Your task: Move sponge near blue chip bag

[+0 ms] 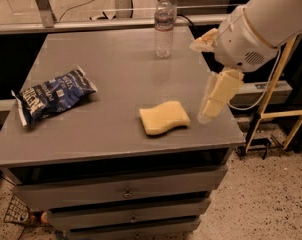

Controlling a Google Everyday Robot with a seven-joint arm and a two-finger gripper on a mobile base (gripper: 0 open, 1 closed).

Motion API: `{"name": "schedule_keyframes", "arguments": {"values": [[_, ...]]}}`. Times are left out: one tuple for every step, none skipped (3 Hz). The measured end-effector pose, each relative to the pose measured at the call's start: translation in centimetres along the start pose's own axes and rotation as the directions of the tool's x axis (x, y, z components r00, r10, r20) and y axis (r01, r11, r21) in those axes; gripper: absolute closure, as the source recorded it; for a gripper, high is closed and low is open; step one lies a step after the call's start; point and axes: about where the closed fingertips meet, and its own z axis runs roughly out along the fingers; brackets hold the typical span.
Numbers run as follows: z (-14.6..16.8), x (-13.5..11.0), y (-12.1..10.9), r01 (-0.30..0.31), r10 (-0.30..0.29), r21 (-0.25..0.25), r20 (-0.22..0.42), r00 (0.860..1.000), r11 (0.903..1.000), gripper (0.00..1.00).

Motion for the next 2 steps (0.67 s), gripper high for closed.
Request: {"name": "schedule_keyframes", "arguments": {"values": [[5.6,0.2,-0.5,-0.001,0.006,-0.091,0.057,0.998,0.9958,0.0],[9.5,1.2,-0.5,-0.014,0.024,-0.153,0.064,0.998,0.9881,0.0]]}}
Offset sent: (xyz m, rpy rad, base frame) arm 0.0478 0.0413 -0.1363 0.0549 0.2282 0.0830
